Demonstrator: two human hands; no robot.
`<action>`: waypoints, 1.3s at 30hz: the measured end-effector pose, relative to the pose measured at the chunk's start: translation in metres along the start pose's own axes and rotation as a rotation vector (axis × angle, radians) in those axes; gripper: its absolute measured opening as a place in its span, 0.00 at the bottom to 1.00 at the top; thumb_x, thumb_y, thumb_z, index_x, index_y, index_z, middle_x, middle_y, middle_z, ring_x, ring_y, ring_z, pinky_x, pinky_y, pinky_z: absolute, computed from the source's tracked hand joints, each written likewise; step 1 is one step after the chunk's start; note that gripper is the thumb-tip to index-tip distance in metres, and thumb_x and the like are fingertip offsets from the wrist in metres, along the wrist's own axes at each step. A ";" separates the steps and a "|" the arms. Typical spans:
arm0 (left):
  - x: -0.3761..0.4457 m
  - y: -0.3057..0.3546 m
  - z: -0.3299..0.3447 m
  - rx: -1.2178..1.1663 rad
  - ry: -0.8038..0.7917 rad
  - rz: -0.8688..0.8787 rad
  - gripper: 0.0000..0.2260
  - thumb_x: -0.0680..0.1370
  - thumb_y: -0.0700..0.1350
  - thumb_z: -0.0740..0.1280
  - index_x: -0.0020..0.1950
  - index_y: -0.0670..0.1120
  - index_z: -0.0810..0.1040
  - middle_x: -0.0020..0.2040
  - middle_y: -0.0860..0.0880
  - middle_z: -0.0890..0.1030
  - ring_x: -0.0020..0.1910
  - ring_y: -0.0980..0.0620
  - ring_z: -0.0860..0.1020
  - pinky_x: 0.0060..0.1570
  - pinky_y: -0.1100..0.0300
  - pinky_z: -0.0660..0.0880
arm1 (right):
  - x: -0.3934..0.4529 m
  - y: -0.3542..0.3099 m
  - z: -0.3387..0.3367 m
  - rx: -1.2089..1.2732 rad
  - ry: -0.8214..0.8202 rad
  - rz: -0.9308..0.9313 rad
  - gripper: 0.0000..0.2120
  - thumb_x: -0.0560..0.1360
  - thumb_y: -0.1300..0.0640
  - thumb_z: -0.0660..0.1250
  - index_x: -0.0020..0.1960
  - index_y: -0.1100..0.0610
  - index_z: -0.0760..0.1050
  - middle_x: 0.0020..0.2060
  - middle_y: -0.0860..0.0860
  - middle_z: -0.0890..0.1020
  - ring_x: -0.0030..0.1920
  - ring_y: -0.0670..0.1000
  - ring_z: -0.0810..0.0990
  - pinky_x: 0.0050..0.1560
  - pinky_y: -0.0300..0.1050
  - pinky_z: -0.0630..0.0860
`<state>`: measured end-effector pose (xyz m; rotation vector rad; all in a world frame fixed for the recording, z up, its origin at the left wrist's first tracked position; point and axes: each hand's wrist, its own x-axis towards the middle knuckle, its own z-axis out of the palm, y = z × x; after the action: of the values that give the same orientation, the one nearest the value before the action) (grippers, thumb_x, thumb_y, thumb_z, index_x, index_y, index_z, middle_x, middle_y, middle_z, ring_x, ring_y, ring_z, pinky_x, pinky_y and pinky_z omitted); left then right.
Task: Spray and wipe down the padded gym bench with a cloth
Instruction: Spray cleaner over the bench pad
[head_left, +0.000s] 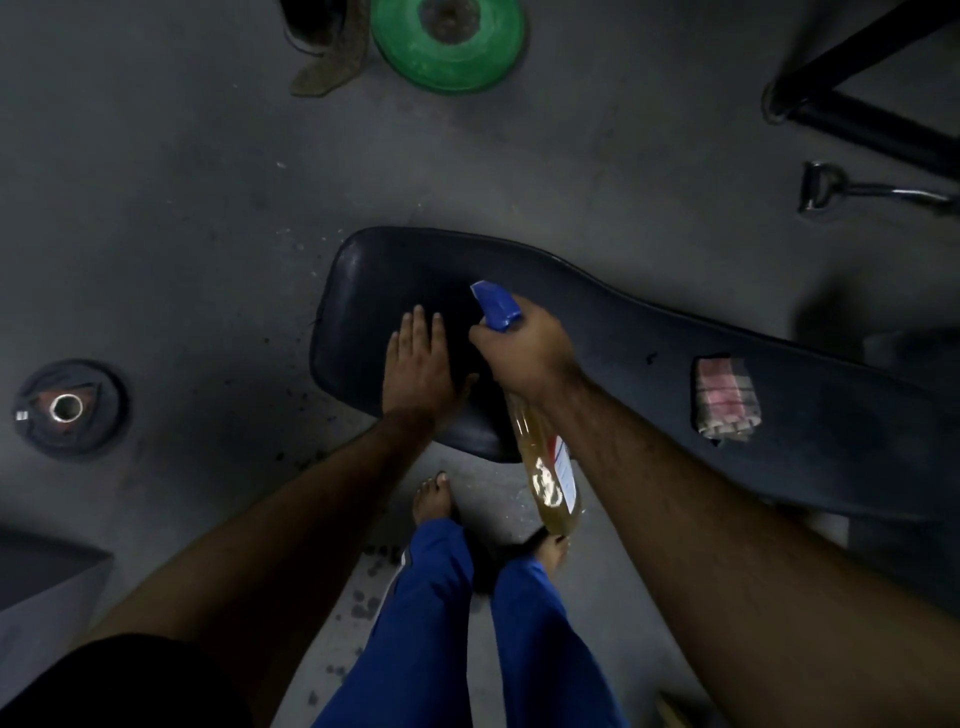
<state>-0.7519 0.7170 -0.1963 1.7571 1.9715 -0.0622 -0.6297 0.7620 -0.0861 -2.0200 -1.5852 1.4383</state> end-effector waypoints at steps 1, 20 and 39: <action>-0.005 0.010 0.006 -0.014 -0.007 0.033 0.41 0.77 0.64 0.61 0.79 0.43 0.46 0.79 0.39 0.47 0.78 0.42 0.46 0.76 0.48 0.47 | -0.003 0.005 -0.007 0.006 0.022 0.016 0.07 0.74 0.51 0.69 0.48 0.52 0.74 0.41 0.51 0.81 0.41 0.53 0.81 0.38 0.46 0.77; -0.040 0.112 0.061 0.037 -0.082 0.131 0.44 0.73 0.66 0.64 0.79 0.45 0.49 0.79 0.38 0.50 0.78 0.40 0.49 0.76 0.45 0.51 | -0.050 0.096 -0.086 0.038 0.180 0.092 0.08 0.75 0.49 0.69 0.49 0.51 0.74 0.38 0.48 0.79 0.38 0.48 0.78 0.33 0.39 0.67; -0.045 0.113 0.100 0.201 -0.011 0.166 0.44 0.75 0.72 0.51 0.79 0.45 0.44 0.79 0.38 0.43 0.77 0.39 0.41 0.75 0.44 0.41 | -0.092 0.208 -0.122 0.114 0.371 0.273 0.08 0.77 0.49 0.68 0.48 0.53 0.73 0.36 0.50 0.78 0.39 0.52 0.79 0.37 0.44 0.73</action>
<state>-0.6102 0.6599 -0.2342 2.0372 1.8585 -0.2192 -0.3994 0.6488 -0.1098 -2.3329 -1.0891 1.1127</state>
